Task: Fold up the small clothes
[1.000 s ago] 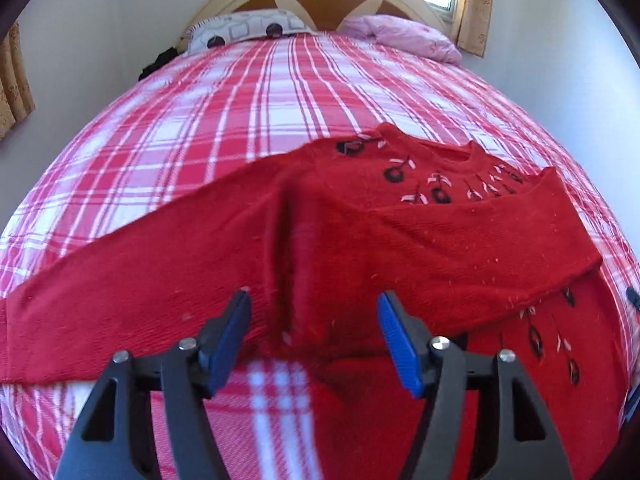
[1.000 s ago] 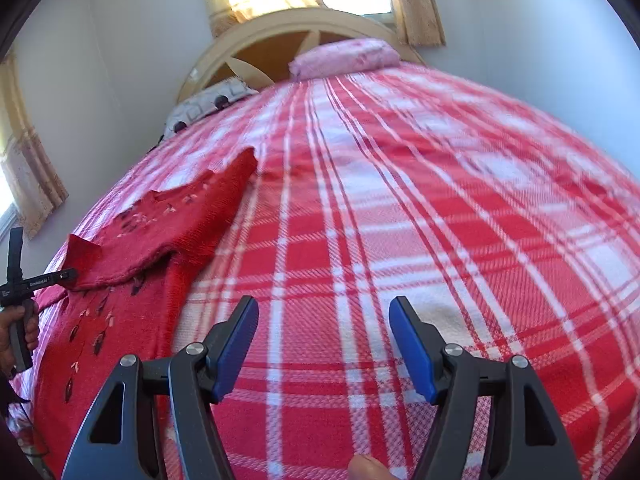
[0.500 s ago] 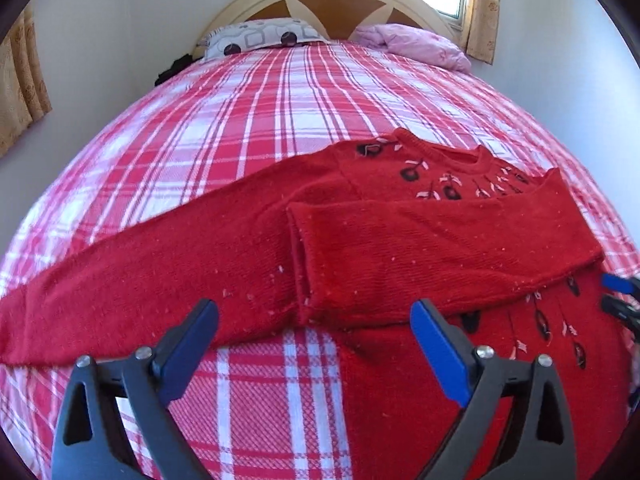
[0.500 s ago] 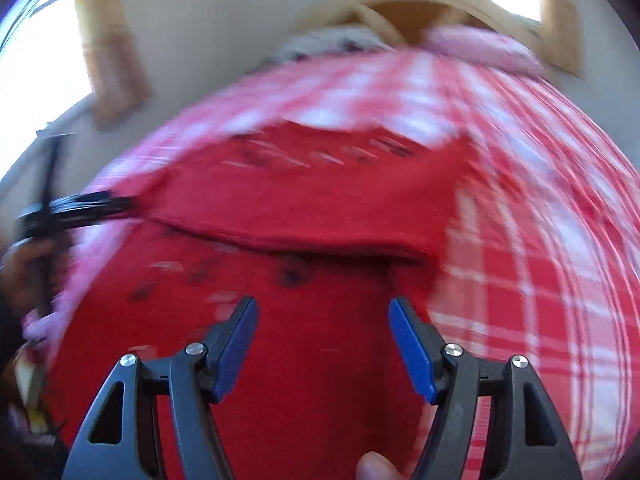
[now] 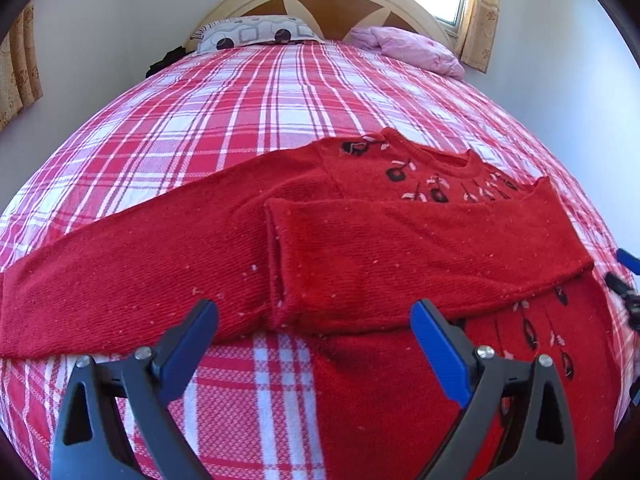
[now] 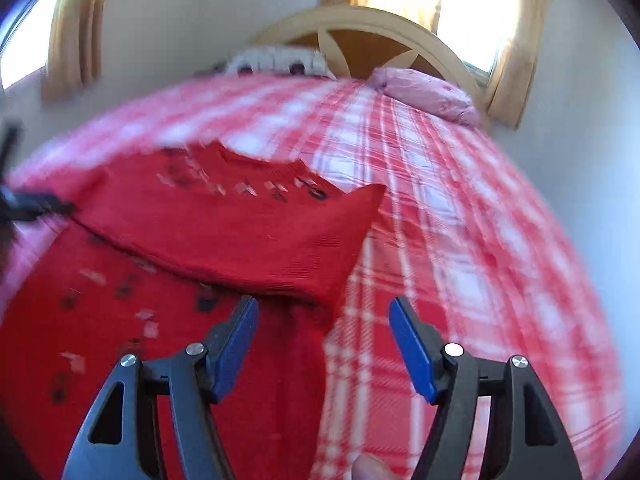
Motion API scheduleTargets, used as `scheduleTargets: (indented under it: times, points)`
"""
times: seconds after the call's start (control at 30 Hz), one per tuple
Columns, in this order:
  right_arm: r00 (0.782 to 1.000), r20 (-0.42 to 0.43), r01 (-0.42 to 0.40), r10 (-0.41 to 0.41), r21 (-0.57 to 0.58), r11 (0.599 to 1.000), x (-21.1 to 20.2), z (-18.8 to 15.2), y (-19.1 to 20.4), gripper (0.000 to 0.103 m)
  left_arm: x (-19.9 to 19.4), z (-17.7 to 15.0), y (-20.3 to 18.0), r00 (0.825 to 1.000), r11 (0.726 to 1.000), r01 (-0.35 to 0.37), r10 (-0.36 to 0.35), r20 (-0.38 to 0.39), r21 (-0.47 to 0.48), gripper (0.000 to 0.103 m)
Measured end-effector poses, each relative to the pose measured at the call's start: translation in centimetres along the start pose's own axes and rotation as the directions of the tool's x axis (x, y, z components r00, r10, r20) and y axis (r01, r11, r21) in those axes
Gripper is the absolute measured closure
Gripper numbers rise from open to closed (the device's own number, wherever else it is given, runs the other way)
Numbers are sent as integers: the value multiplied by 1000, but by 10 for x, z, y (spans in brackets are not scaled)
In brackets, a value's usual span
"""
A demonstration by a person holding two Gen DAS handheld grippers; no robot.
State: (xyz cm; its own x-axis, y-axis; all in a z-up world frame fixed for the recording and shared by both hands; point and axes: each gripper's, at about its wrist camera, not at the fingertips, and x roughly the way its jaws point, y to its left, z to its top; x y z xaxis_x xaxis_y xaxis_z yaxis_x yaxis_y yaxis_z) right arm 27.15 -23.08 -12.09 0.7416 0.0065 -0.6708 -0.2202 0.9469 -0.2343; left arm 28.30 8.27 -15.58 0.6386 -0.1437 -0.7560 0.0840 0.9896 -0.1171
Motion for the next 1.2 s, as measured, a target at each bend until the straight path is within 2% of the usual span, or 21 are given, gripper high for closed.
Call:
scheduleTargets:
  times: [0.13,0.2,0.27,0.33,0.4,0.5,0.6,0.67,0.73,0.83,0.93,1.0,1.03,1.07,1.13,1.2]
  points:
    - [997,-75,13,-14,-10,1000,34,-1,1,35,-4,-3,-8,999,1000,30,-30,11,3,1]
    - [990,-111,92,-89,24,995,45,-9,-13,35,-3,-6,-10,999,999,33,-33,6,11,1]
    - [992,-121,42,-25,144,989,49,-19,-39,34,-2,-10,-12,999,999,45,-45,-1,21,1]
    - [993,-118,36,-15,172,985,46,-25,-46,34,1,-11,-12,999,999,41,-41,-12,27,1]
    - [992,-114,67,-46,182,981,42,-25,-47,34,2,-13,-11,999,999,34,-34,-19,22,1]
    - [989,-148,34,6,265,964,49,-29,-55,32,-1,-15,-4,999,999,31,-31,-14,4,1]
    - [990,-140,16,27,302,953,50,-34,-62,27,-1,-13,2,1000,1000,-10,10,-19,4,1]
    - [990,-137,21,19,284,959,44,-32,-58,27,0,-11,4,999,1000,-30,30,-23,3,1]
    - [994,-113,35,-6,257,966,28,-28,-54,27,-2,-9,6,1000,1000,-19,19,-15,-12,1]
    - [997,-28,72,-68,191,979,-1,-18,-44,27,-4,-7,6,1000,1000,-3,3,5,-24,1]
    - [996,89,-7,-9,177,984,-23,-3,-33,27,0,-3,3,1000,1000,-10,10,5,-28,1]
    - [991,121,-78,61,145,986,-23,7,-21,26,6,-1,5,998,997,-67,67,6,-35,1]
    - [989,118,-103,89,121,987,-16,11,-14,26,8,0,8,992,991,-125,125,10,-38,1]
    - [988,112,-122,110,108,987,-10,13,-9,26,10,0,10,989,988,-150,150,3,-43,1]
    - [987,47,-155,150,107,982,15,15,-2,26,13,-3,19,988,985,-157,156,-21,-67,1]
    - [989,-36,-137,142,120,983,40,12,-1,26,17,-8,22,988,987,-149,146,-45,-61,1]
